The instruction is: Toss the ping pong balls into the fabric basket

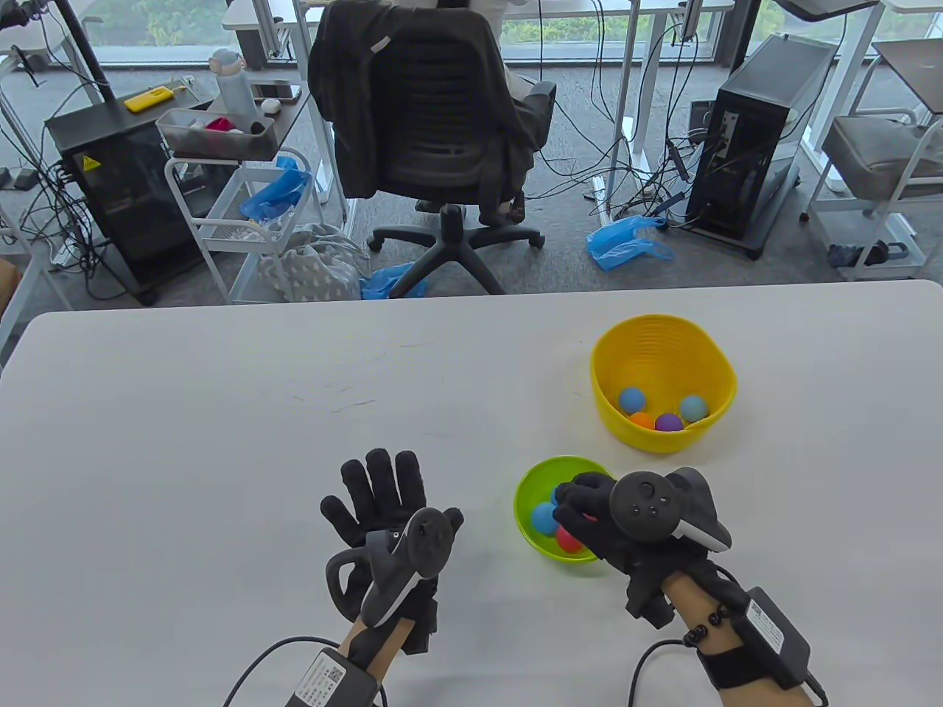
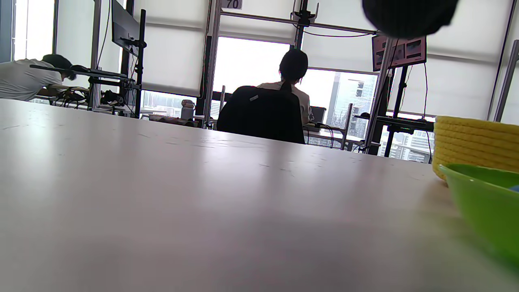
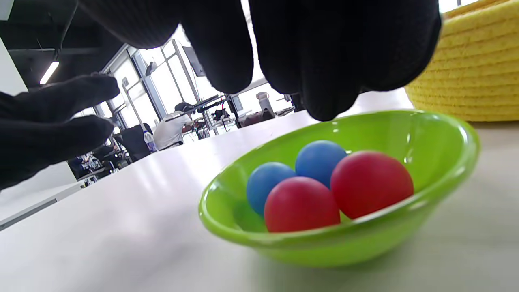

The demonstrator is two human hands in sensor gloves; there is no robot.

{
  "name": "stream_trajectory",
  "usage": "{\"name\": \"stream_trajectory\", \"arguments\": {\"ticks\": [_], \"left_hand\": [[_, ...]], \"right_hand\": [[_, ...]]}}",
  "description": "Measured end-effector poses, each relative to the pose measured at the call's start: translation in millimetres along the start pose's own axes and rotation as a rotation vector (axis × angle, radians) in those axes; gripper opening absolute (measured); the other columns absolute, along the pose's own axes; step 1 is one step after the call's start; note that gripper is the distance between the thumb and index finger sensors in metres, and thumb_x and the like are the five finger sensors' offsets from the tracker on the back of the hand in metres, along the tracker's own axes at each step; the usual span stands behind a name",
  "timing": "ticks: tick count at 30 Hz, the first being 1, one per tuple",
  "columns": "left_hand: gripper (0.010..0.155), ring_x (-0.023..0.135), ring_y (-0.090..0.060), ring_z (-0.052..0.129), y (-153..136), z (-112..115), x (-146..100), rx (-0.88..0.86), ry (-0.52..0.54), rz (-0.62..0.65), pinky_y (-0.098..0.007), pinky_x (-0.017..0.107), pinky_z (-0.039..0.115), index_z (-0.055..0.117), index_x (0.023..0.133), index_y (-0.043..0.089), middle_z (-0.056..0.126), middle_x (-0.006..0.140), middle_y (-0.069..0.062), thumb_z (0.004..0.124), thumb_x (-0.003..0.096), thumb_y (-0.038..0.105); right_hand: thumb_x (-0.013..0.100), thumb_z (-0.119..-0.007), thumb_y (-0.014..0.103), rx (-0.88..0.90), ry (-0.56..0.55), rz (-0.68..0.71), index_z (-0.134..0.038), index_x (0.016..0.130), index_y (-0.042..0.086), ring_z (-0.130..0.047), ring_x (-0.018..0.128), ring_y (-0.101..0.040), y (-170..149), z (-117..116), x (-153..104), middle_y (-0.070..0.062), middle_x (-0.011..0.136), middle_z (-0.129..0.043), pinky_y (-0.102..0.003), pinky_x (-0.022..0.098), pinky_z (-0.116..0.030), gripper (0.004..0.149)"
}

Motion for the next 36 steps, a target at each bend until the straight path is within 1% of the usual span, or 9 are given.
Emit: {"name": "stream_trajectory", "arguments": {"ticks": [6,12,17,24,27,32,36], "left_hand": [[0.092,0.11,-0.05,0.003,-1,-1,0,0.014,0.006,-0.008,-0.079,0.069,0.006,0.021,0.117,0.017,0.009,0.123,-0.018,0.07,0.0516,0.058],[0.092,0.11,-0.05,0.003,-2,-2,0,0.015,0.011,-0.013,-0.079,0.069,0.006,0.021,0.117,0.017,0.008,0.123,-0.018,0.07,0.0516,0.059],[0.092,0.11,-0.05,0.003,-2,-4,0,0.014,0.018,-0.008,-0.079,0.069,0.006,0.021,0.117,0.017,0.008,0.123,-0.018,0.07,0.0516,0.059],[0.092,0.11,-0.05,0.002,-5,-6,-1,-0.003,0.021,-0.011,-0.079,0.069,0.006,0.021,0.117,0.017,0.008,0.123,-0.018,0.07,0.0517,0.058],[0.092,0.11,-0.05,0.002,-5,-6,-1,-0.008,0.022,-0.008,-0.079,0.069,0.006,0.021,0.117,0.017,0.007,0.123,-0.018,0.07,0.0515,0.059],[0.092,0.11,-0.05,0.002,-4,-5,-1,-0.015,0.016,-0.004,-0.079,0.069,0.005,0.021,0.117,0.017,0.008,0.123,-0.017,0.071,0.0515,0.058],[0.092,0.11,-0.05,0.002,-4,-4,-1,-0.019,0.012,-0.001,-0.079,0.069,0.005,0.021,0.117,0.017,0.008,0.123,-0.018,0.071,0.0514,0.058]], "right_hand": [[0.057,-0.07,0.048,-0.068,0.109,0.003,-0.082,0.096,0.016,-0.092,0.072,-0.046,6,-26,7,-0.024,0.102,-0.077,-0.058,0.054,-0.079,0.052],[0.057,-0.07,0.048,-0.139,0.15,-0.027,-0.084,0.094,0.016,-0.091,0.073,-0.047,7,-40,12,-0.024,0.103,-0.077,-0.058,0.054,-0.078,0.051],[0.056,-0.07,0.048,-0.2,0.164,-0.059,-0.085,0.093,0.017,-0.09,0.074,-0.048,5,-48,15,-0.024,0.104,-0.076,-0.059,0.055,-0.078,0.05],[0.056,-0.07,0.048,-0.2,0.19,-0.079,-0.083,0.095,0.017,-0.085,0.081,-0.051,-3,-58,19,-0.024,0.108,-0.071,-0.061,0.058,-0.075,0.051],[0.057,-0.07,0.048,-0.206,0.218,-0.091,-0.081,0.097,0.018,-0.083,0.083,-0.052,-7,-64,21,-0.024,0.109,-0.069,-0.062,0.06,-0.073,0.052],[0.057,-0.069,0.048,-0.197,0.226,-0.092,-0.08,0.098,0.017,-0.082,0.084,-0.052,-7,-66,21,-0.025,0.109,-0.068,-0.062,0.06,-0.073,0.052],[0.056,-0.07,0.048,-0.175,0.21,-0.083,-0.08,0.097,0.017,-0.084,0.082,-0.051,-7,-60,20,-0.024,0.108,-0.069,-0.061,0.059,-0.074,0.052]]}}
Point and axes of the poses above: the tracker on the back of each hand, its own y axis roughly to the thumb side, its own x axis roughly from the wrist to the fingertips, z = x × y, the point moved 5 cm from there along x, roughly from the wrist to the fingertips
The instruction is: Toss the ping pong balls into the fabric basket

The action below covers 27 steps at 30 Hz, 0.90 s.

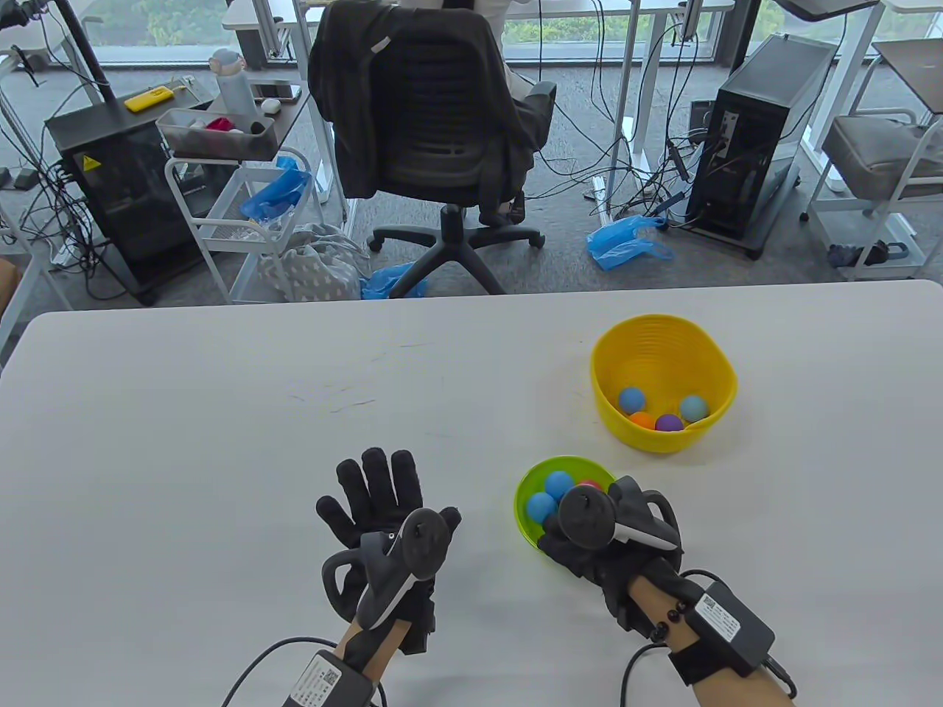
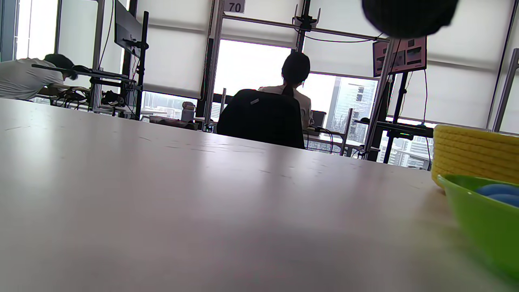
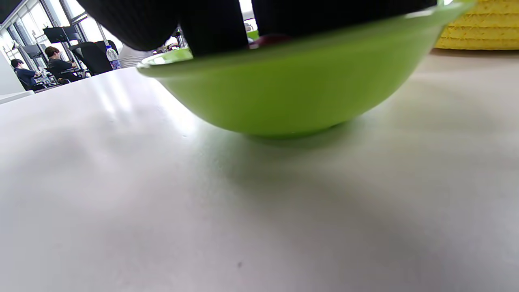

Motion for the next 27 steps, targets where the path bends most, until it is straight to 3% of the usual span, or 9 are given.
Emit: {"name": "stream_trajectory", "arguments": {"ticks": [9,16,27], "left_hand": [[0.092,0.11,-0.05,0.002,0,1,0,-0.01,-0.008,-0.003,-0.079,0.069,0.005,0.021,0.117,0.017,0.008,0.123,-0.018,0.071,0.0515,0.058],[0.092,0.11,-0.05,0.002,-1,1,0,-0.011,-0.012,-0.007,-0.079,0.069,0.005,0.021,0.117,0.017,0.008,0.123,-0.018,0.071,0.0515,0.058],[0.092,0.11,-0.05,0.002,-1,0,1,0.024,-0.006,-0.017,-0.079,0.069,0.006,0.021,0.117,0.016,0.008,0.123,-0.018,0.07,0.0517,0.059]], "right_hand": [[0.055,-0.074,0.046,0.1,-0.118,0.036,-0.082,0.095,0.017,-0.088,0.078,-0.049,-8,31,-17,-0.023,0.105,-0.074,-0.059,0.056,-0.077,0.05],[0.052,-0.081,0.043,0.28,-0.235,0.092,-0.08,0.095,0.016,-0.093,0.072,-0.045,-24,59,-32,-0.022,0.102,-0.077,-0.056,0.053,-0.08,0.051],[0.051,-0.086,0.037,0.553,-0.344,0.155,-0.074,0.1,0.015,-0.096,0.067,-0.039,-50,78,-44,-0.021,0.1,-0.077,-0.051,0.05,-0.084,0.055]]}}
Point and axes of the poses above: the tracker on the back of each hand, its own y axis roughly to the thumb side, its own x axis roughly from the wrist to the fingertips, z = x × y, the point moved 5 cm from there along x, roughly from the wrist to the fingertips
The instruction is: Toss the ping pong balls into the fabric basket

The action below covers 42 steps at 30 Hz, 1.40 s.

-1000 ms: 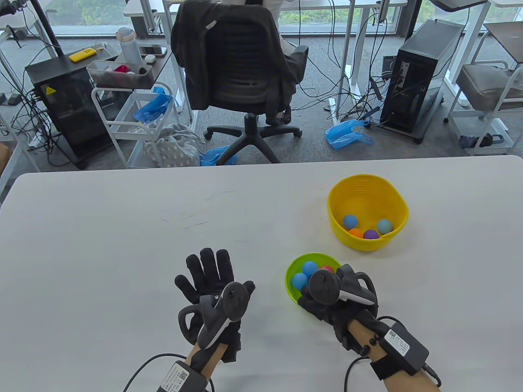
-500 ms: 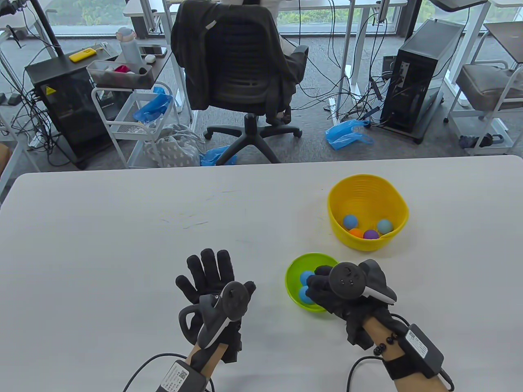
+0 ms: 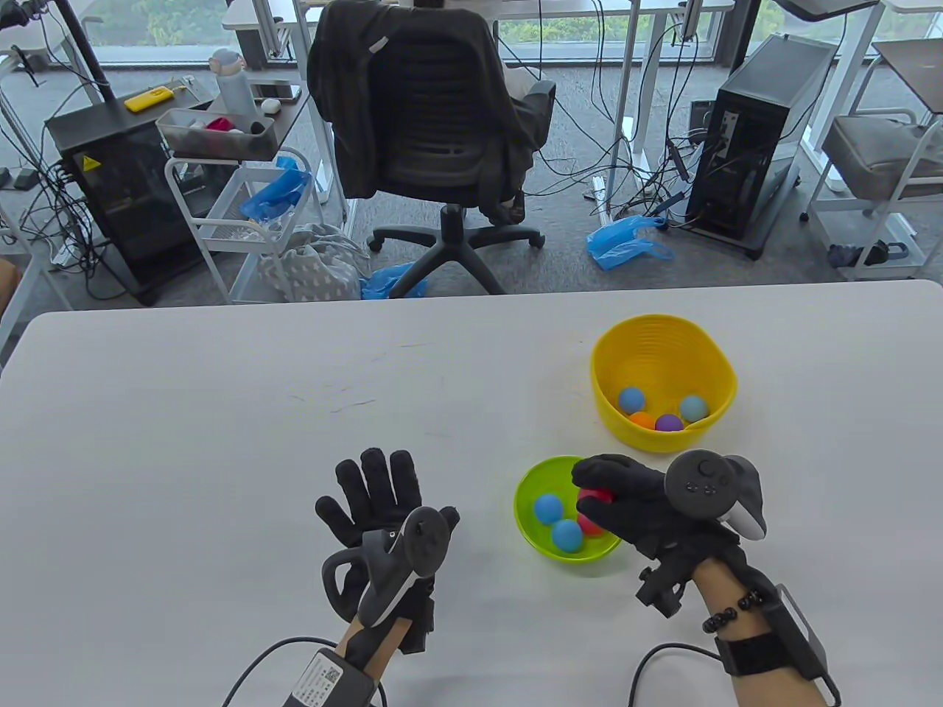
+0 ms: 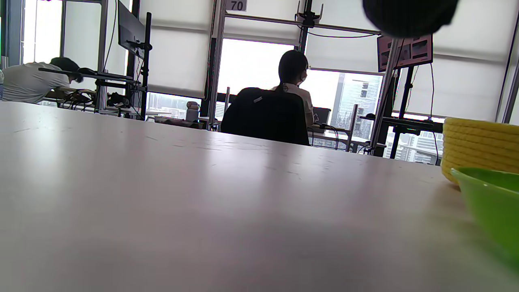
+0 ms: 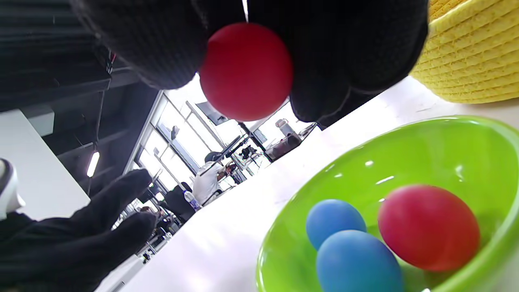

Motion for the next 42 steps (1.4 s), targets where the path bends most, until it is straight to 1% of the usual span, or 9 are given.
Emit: {"name": "stream_trajectory", "arguments": {"ticks": [12,22,26,28,31,34,36,39,42], "left_hand": [[0.092,0.11,-0.05,0.002,-5,-5,1,0.01,0.024,-0.02,-0.079,0.069,0.006,0.021,0.117,0.017,0.007,0.123,-0.018,0.07,0.0517,0.059],[0.092,0.11,-0.05,0.002,-5,-5,0,0.003,0.023,-0.016,-0.079,0.069,0.005,0.021,0.117,0.016,0.007,0.123,-0.018,0.07,0.0517,0.059],[0.092,0.11,-0.05,0.002,-5,-4,0,-0.009,0.017,-0.013,-0.079,0.069,0.005,0.021,0.117,0.017,0.007,0.123,-0.017,0.071,0.0516,0.058],[0.092,0.11,-0.05,0.002,-3,-3,0,-0.007,0.013,-0.007,-0.079,0.069,0.005,0.021,0.117,0.017,0.007,0.123,-0.018,0.071,0.0516,0.058],[0.092,0.11,-0.05,0.002,-1,-2,0,-0.003,0.009,0.004,-0.079,0.069,0.005,0.021,0.117,0.017,0.008,0.123,-0.017,0.071,0.0515,0.058],[0.092,0.11,-0.05,0.002,0,-1,0,-0.007,0.006,0.011,-0.079,0.069,0.005,0.021,0.117,0.017,0.008,0.123,-0.017,0.071,0.0515,0.058],[0.092,0.11,-0.05,0.002,1,-1,0,-0.009,0.003,0.015,-0.079,0.069,0.005,0.021,0.117,0.017,0.008,0.123,-0.017,0.071,0.0515,0.058],[0.092,0.11,-0.05,0.002,1,0,0,-0.01,-0.003,0.018,-0.079,0.069,0.005,0.021,0.117,0.017,0.008,0.123,-0.017,0.071,0.0515,0.058],[0.092,0.11,-0.05,0.002,3,1,0,-0.008,-0.009,0.022,-0.079,0.069,0.005,0.021,0.117,0.017,0.008,0.123,-0.017,0.071,0.0514,0.058]], "right_hand": [[0.054,-0.082,0.038,0.4,-0.144,-0.046,-0.073,0.101,0.02,-0.096,0.068,-0.038,-35,21,1,-0.02,0.102,-0.075,-0.05,0.051,-0.085,0.051],[0.059,-0.077,0.041,0.749,-0.337,-0.233,-0.064,0.105,0.018,-0.095,0.072,-0.035,-97,41,-9,-0.019,0.105,-0.069,-0.046,0.054,-0.086,0.054],[0.061,-0.075,0.042,0.802,-0.39,-0.284,-0.06,0.107,0.018,-0.093,0.075,-0.034,-113,48,-13,-0.02,0.107,-0.066,-0.045,0.056,-0.086,0.055],[0.061,-0.074,0.042,0.804,-0.408,-0.31,-0.056,0.109,0.017,-0.091,0.078,-0.035,-119,50,-15,-0.021,0.108,-0.062,-0.045,0.058,-0.084,0.057],[0.063,-0.07,0.044,0.843,-0.403,-0.31,-0.04,0.114,0.012,-0.083,0.088,-0.037,-125,52,-14,-0.026,0.112,-0.049,-0.047,0.066,-0.079,0.067],[0.065,-0.064,0.047,0.879,-0.369,-0.3,-0.018,0.115,0.006,-0.065,0.1,-0.044,-126,52,-11,-0.034,0.114,-0.032,-0.053,0.074,-0.066,0.079],[0.065,-0.059,0.048,0.893,-0.35,-0.282,-0.004,0.111,0.002,-0.053,0.103,-0.049,-126,52,-8,-0.04,0.111,-0.02,-0.056,0.076,-0.059,0.085],[0.065,-0.056,0.048,0.861,-0.349,-0.273,0.002,0.107,-0.001,-0.048,0.103,-0.051,-126,54,-8,-0.043,0.108,-0.014,-0.056,0.076,-0.056,0.087],[0.065,-0.056,0.047,0.828,-0.384,-0.277,0.001,0.107,-0.001,-0.049,0.102,-0.052,-124,58,-11,-0.043,0.107,-0.014,-0.057,0.075,-0.056,0.086]]}}
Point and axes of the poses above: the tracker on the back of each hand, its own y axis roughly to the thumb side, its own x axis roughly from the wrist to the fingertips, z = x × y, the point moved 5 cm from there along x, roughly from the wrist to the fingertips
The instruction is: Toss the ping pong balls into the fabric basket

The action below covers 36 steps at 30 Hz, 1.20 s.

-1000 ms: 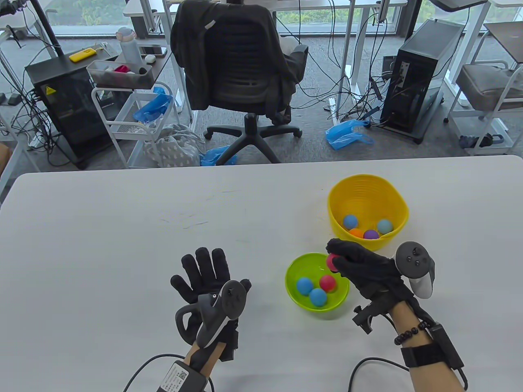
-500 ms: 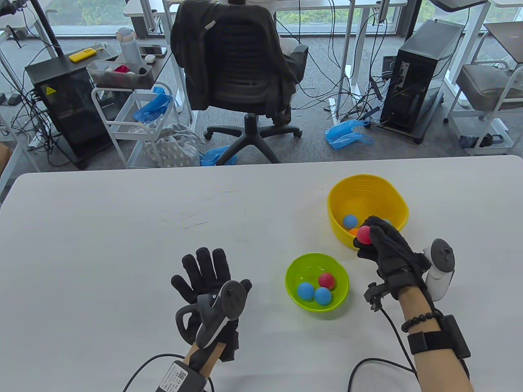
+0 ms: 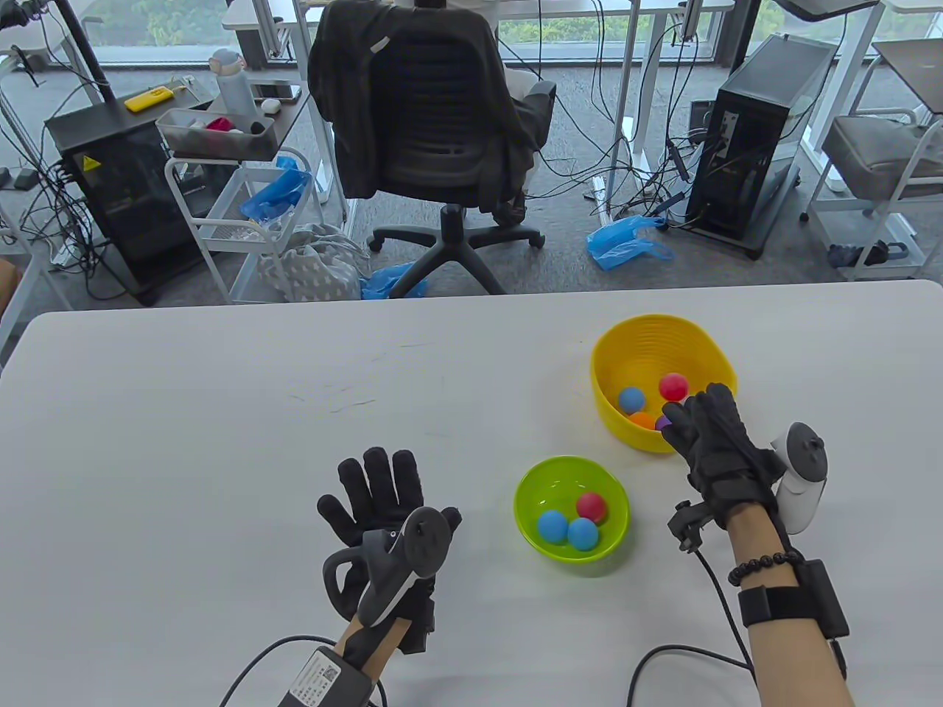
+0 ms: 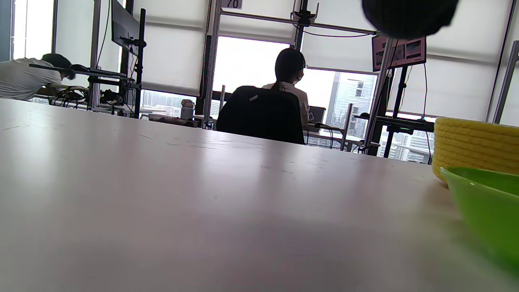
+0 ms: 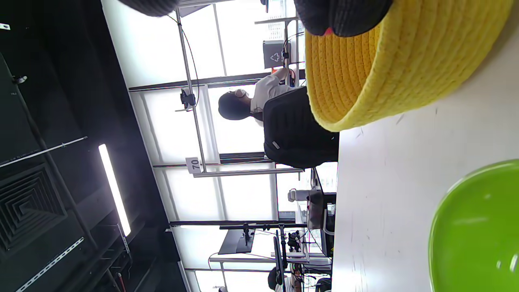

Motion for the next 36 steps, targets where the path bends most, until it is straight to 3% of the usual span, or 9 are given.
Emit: {"name": "stream_trajectory", "arguments": {"ticks": [4,7,10,13,17,23,28,36], "left_hand": [[0.092,0.11,-0.05,0.002,3,0,0,0.004,0.001,0.009,-0.079,0.069,0.005,0.021,0.117,0.017,0.008,0.123,-0.017,0.071,0.0514,0.058],[0.092,0.11,-0.05,0.002,6,1,-1,0.01,0.001,0.017,-0.079,0.069,0.005,0.021,0.117,0.017,0.008,0.123,-0.017,0.071,0.0515,0.058],[0.092,0.11,-0.05,0.002,7,1,-2,0.016,0.006,0.023,-0.079,0.069,0.005,0.021,0.117,0.016,0.008,0.123,-0.018,0.071,0.0514,0.058],[0.092,0.11,-0.05,0.003,8,0,-3,0.016,0.014,0.026,-0.079,0.069,0.005,0.021,0.117,0.016,0.008,0.123,-0.018,0.071,0.0515,0.058],[0.092,0.11,-0.05,0.003,8,0,-3,0.018,0.018,0.026,-0.079,0.069,0.005,0.021,0.117,0.016,0.008,0.123,-0.018,0.071,0.0515,0.058],[0.092,0.11,-0.05,0.003,7,-2,-3,0.022,0.035,0.019,-0.079,0.069,0.006,0.022,0.117,0.016,0.008,0.123,-0.018,0.071,0.0516,0.058],[0.092,0.11,-0.05,0.003,4,-3,-3,0.021,0.04,0.003,-0.079,0.069,0.006,0.021,0.117,0.016,0.008,0.123,-0.018,0.071,0.0517,0.058],[0.092,0.11,-0.05,0.003,0,-2,0,0.034,0.036,-0.025,-0.079,0.069,0.006,0.021,0.117,0.016,0.008,0.123,-0.018,0.07,0.0518,0.059]], "right_hand": [[0.064,-0.059,0.045,-0.139,-0.054,0.081,-0.016,0.113,0.004,-0.059,0.099,-0.052,18,-3,-10,-0.037,0.112,-0.027,-0.059,0.072,-0.06,0.077],[0.061,-0.064,0.044,-0.361,-0.091,0.179,-0.047,0.112,0.01,-0.073,0.09,-0.053,37,-16,-23,-0.032,0.111,-0.05,-0.061,0.064,-0.069,0.064],[0.059,-0.068,0.046,-0.587,-0.028,0.264,-0.07,0.103,0.013,-0.082,0.083,-0.05,52,-41,-34,-0.027,0.107,-0.065,-0.06,0.06,-0.074,0.055],[0.057,-0.071,0.048,-0.766,0.064,0.32,-0.077,0.098,0.014,-0.086,0.08,-0.049,59,-72,-45,-0.025,0.105,-0.072,-0.06,0.058,-0.076,0.054],[0.056,-0.072,0.05,-1.025,0.28,0.318,-0.083,0.094,0.015,-0.085,0.08,-0.051,54,-121,-57,-0.024,0.104,-0.074,-0.061,0.058,-0.075,0.053],[0.056,-0.072,0.05,-1.243,0.477,0.255,-0.086,0.092,0.015,-0.083,0.082,-0.053,26,-164,-66,-0.022,0.106,-0.075,-0.063,0.06,-0.073,0.052],[0.056,-0.072,0.05,-1.349,0.588,0.166,-0.087,0.091,0.015,-0.082,0.083,-0.055,-2,-180,-68,-0.022,0.107,-0.074,-0.064,0.06,-0.072,0.051],[0.056,-0.072,0.049,-1.43,0.648,0.102,-0.086,0.092,0.015,-0.079,0.085,-0.057,-26,-189,-67,-0.021,0.109,-0.071,-0.066,0.061,-0.07,0.052]]}}
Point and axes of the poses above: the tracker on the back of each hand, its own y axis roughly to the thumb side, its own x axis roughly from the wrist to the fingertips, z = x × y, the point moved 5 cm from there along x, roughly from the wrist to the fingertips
